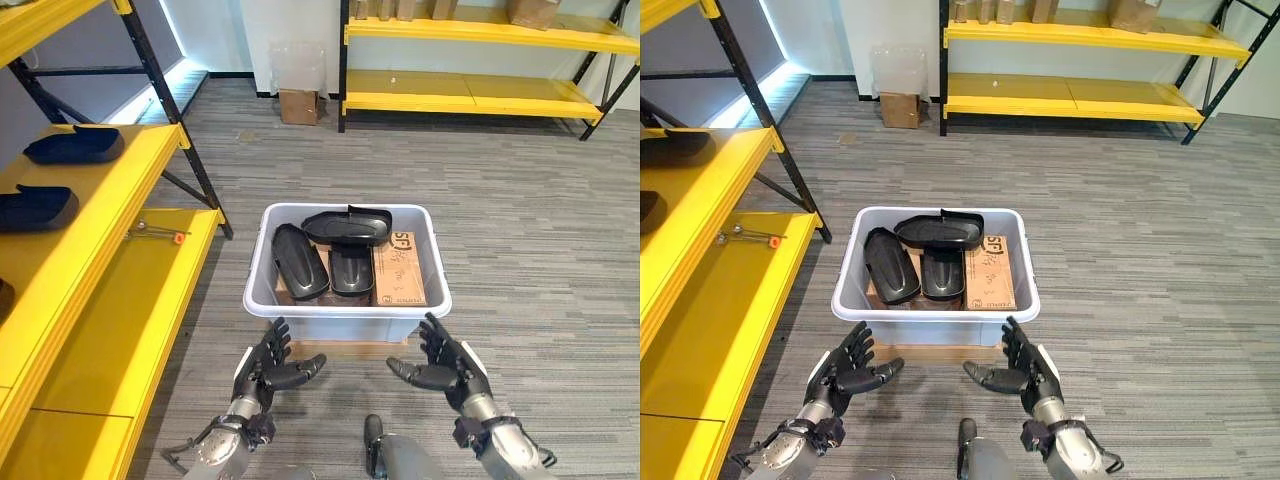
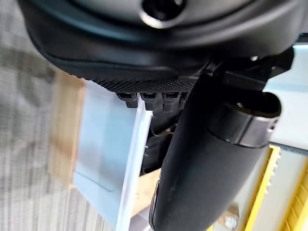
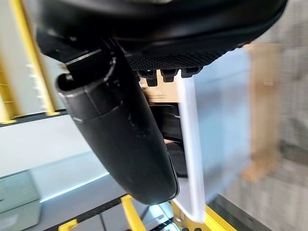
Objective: Move parts from the plastic box to the shelf.
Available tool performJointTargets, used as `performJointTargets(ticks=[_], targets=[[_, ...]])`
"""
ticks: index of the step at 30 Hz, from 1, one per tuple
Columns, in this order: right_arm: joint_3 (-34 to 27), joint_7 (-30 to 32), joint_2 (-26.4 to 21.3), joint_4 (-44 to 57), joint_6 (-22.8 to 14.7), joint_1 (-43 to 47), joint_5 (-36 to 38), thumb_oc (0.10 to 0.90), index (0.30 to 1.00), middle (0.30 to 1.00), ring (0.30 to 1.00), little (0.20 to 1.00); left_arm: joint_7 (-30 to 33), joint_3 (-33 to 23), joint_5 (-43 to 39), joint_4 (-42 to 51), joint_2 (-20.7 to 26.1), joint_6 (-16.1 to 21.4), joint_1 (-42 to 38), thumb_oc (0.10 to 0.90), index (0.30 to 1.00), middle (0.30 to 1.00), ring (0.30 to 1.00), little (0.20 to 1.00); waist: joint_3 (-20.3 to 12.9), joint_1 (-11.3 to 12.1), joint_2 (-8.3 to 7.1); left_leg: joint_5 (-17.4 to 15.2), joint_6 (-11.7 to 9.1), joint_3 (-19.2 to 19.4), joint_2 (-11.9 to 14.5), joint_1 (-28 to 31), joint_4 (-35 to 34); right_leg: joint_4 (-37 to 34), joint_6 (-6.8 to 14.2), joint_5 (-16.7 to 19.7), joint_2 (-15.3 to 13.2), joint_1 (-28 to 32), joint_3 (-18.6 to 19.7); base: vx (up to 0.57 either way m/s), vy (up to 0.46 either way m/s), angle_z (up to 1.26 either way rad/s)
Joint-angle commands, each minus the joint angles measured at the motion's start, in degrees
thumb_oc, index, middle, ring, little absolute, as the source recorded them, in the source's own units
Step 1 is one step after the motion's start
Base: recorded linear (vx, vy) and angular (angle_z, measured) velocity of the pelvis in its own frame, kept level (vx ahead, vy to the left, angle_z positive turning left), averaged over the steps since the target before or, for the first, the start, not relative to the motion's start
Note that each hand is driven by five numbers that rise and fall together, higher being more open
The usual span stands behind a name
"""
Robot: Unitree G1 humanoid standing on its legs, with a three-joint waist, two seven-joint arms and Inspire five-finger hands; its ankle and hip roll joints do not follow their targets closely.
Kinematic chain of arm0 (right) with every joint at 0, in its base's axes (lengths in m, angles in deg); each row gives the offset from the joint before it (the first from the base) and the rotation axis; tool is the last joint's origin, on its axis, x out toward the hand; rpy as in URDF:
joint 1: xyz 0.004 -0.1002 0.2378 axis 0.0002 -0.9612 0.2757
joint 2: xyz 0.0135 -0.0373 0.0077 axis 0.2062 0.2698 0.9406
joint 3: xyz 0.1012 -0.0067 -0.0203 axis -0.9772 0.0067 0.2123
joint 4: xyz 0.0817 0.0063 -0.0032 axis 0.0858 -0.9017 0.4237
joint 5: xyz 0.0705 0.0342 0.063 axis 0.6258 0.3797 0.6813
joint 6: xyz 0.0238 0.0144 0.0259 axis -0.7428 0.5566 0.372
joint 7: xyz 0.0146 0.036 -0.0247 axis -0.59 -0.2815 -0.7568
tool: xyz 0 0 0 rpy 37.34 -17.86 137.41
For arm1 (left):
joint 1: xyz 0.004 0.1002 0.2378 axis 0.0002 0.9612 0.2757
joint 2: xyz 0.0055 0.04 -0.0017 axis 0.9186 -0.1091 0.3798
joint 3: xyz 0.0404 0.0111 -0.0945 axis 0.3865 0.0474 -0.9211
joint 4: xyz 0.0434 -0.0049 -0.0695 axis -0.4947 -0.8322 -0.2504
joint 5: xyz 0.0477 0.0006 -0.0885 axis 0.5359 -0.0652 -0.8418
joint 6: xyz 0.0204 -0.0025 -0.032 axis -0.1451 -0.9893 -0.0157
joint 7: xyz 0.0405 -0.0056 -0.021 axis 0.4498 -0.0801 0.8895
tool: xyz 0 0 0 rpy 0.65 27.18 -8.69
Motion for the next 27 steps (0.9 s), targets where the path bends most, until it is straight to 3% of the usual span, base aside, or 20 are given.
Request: performJointTargets(ticks=[1,2,3,4,5,6,7,8,12,19,27], targets=[[-1.2,-0.4,1.0,4.0,-3.9,-0.5,0.9,0.900,1.000,1.000,1.000,1.000,-0.9,-1.3,0.7,5.3,1.4,4.5,0.4,0.900,1.000,1.000,1.000,1.000,-3.7,0.9,-1.13,13.7,2.4,2.3,-0.3,-2.1,8.8,-5.1,3.7,-1.8,-0.9,2.2,0.0,-0.03,-0.169,0.16],[-1.3,0.2,0.6,4.1,-4.4,0.2,1.5,0.900,1.000,1.000,1.000,1.000,-0.3,-0.9,-0.2,5.3,1.9,4.5,-1.3,0.900,1.000,1.000,1.000,1.000,-1.6,2.1,-2.57,18.2,1.8,3.0,-2.8,-10.0,19.7,-7.1,2.3,-2.1,-1.0,5.0,-0.1,-0.01,-0.239,-0.10],[-1.6,0.5,-0.1,4.3,-4.6,0.5,0.8,0.900,1.000,1.000,1.000,1.000,-0.6,-0.9,-0.3,5.9,1.9,4.2,-1.4,0.900,1.000,1.000,1.000,1.000,-0.4,2.7,-3.42,16.8,2.9,4.6,-2.6,-14.2,20.2,-8.3,2.1,-2.2,-0.8,6.3,0.4,-0.01,-0.235,-0.37],[-1.6,0.6,-0.1,4.3,-4.6,0.5,0.8,0.900,1.000,1.000,1.000,1.000,-0.6,-0.9,-0.3,5.9,1.9,4.2,-1.4,0.900,1.000,1.000,1.000,1.000,-0.4,2.8,-3.33,16.6,2.9,4.7,-2.5,-14.2,20.4,-8.2,2.1,-2.2,-0.6,6.3,0.5,0.15,-0.070,-0.65],[-2.2,1.8,0.2,3.7,-5.2,0.6,1.0,0.900,1.000,1.000,1.000,1.000,-0.4,-0.4,-0.6,5.6,1.8,4.3,-1.5,0.900,1.000,1.000,1.000,1.000,0.0,3.4,-3.01,15.2,2.7,6.2,2.7,-17.0,7.0,-8.7,2.8,-3.4,-0.4,7.5,1.2,0.13,0.019,-0.33],[-2.2,1.8,0.2,3.6,-5.3,0.6,1.0,0.900,1.000,1.000,1.000,1.000,-0.4,-0.4,-0.6,5.6,1.7,4.3,-1.5,0.900,1.000,1.000,1.000,1.000,0.1,3.7,-3.17,15.3,2.6,6.5,2.8,-16.2,6.2,-8.8,2.8,-3.5,-0.4,7.8,1.5,0.22,0.101,-0.02],[-2.3,2.3,0.5,3.5,-5.3,0.6,1.0,0.900,1.000,1.000,1.000,1.000,0.1,0.0,-0.5,5.2,1.6,4.3,-1.6,0.900,1.000,1.000,1.000,1.000,-0.3,3.9,-1.84,16.8,1.6,6.0,5.0,-13.8,-5.7,-8.2,3.3,-4.6,0.3,8.2,2.0,0.20,0.172,0.25],[-2.8,2.2,0.3,3.9,-5.1,0.4,0.6,0.900,1.000,1.000,1.000,1.000,0.2,0.0,0.2,5.1,1.5,4.2,-1.8,0.900,1.000,1.000,1.000,1.000,-0.5,4.0,-0.88,18.7,0.6,4.4,4.7,-13.9,-8.5,-7.6,3.7,-5.4,0.0,9.0,3.0,0.19,0.182,-0.07],[-2.6,1.7,1.1,3.0,-4.2,0.3,0.1,0.900,1.000,1.000,1.000,1.000,-0.2,0.0,0.4,5.0,1.5,4.3,-2.3,0.900,1.000,1.000,1.000,1.000,-1.4,3.7,0.08,15.9,1.1,4.5,3.0,-12.0,-8.1,-6.2,4.6,-5.5,-1.7,9.2,3.6,0.11,0.166,-0.48],[-3.4,-0.3,2.0,4.1,-3.2,-2.0,0.2,0.900,1.000,1.000,1.000,1.000,-1.2,-1.3,0.3,6.5,3.1,4.0,-0.4,0.900,1.000,1.000,1.000,1.000,-2.8,3.9,-0.43,9.2,3.3,8.7,0.5,-10.2,-2.8,-7.8,6.3,-5.4,-5.5,12.3,4.2,0.11,0.160,-0.25],[-4.1,0.1,2.2,5.0,-3.5,-1.6,-0.7,0.900,1.000,1.000,1.000,1.000,-1.1,-1.5,0.3,6.5,2.9,3.6,-0.2,0.900,1.000,1.000,1.000,1.000,-3.3,4.0,-0.98,7.3,4.0,9.8,0.0,-8.5,-1.8,-8.8,7.2,-4.8,-6.9,13.8,4.5,0.04,0.070,0.02]])
